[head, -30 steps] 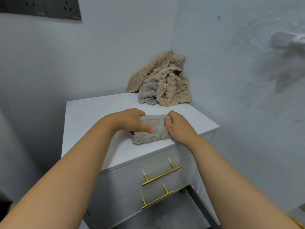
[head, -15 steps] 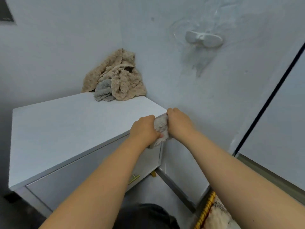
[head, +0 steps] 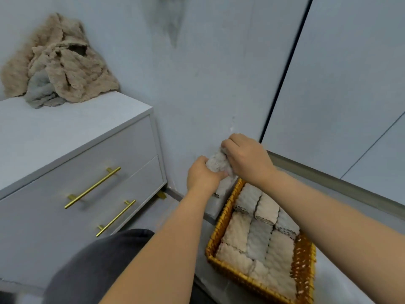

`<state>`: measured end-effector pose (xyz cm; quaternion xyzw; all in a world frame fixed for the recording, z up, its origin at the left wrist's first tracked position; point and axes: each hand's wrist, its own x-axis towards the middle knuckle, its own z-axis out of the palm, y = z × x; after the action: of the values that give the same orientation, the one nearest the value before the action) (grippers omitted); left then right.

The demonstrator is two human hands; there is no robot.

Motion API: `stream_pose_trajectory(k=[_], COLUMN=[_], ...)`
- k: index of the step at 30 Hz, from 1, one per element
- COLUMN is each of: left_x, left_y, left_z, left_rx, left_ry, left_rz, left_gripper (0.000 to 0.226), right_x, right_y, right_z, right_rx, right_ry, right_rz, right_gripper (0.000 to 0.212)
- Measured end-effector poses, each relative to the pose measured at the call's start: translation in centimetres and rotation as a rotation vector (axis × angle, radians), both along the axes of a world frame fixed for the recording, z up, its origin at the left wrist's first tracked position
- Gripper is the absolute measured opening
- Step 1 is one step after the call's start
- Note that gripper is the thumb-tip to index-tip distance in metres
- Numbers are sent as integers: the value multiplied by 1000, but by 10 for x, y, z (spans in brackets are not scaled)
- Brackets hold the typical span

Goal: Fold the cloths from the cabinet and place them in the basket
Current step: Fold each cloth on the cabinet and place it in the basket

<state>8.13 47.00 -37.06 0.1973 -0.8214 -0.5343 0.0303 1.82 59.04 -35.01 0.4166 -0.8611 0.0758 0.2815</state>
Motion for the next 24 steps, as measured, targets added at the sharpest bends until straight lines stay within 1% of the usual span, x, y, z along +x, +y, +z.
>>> stream_pose_trajectory(k=[1, 3, 5, 7, 9, 11, 13, 16, 17, 19, 21, 22, 23, 24], left_x=[0, 1, 0, 0, -3, -9, -11, -14, -16, -19, -22, -22, -22, -23], left_y=[15, 33, 47, 47, 42, 35, 33, 38, 39, 40, 41, 42, 44, 46], left_z=[-7, -18, -32, -38, -40, -45, -51, -61, -64, -71, -80, -84, -89, -92], left_rx=[86, 273, 438, 571, 647, 687, 731, 728, 726, 736, 752, 751, 744, 729], left_ry=[-14, -74, -192, -301, -371, -406, -408, -381, -375, -374, -396, -408, -421, -429], left_rz=[-3, -3, -46, -80, -81, -80, -87, -45, -28, 2, 20, 29, 39, 40], left_gripper=[35, 42, 42, 32, 20, 11, 11, 8, 8, 8, 8, 9, 11, 15], right_x=[-2, -3, -7, -15, -24, -30, -33, -34, -32, -25, -14, -9, -3, 1], right_y=[15, 32, 45, 56, 68, 77, 82, 89, 92, 98, 99, 98, 94, 90], right_z=[-8, -18, -23, -28, -36, -46, -55, -76, -86, -107, -127, -134, -138, -141], right_rx=[-42, -157, -303, -500, -723, -984, -1212, -1400, -1443, -1464, -1491, -1507, -1522, -1539], right_ry=[-37, -217, -527, -818, -1058, -1300, -1497, -1793, -1906, -2036, -2098, -2113, -2123, -2105], right_rz=[-37, -122, -292, -430, -486, -481, -424, -266, -218, -186, -137, -111, -102, -125], right_gripper=[22, 27, 35, 39, 41, 44, 47, 46, 52, 74, 97, 105, 106, 100])
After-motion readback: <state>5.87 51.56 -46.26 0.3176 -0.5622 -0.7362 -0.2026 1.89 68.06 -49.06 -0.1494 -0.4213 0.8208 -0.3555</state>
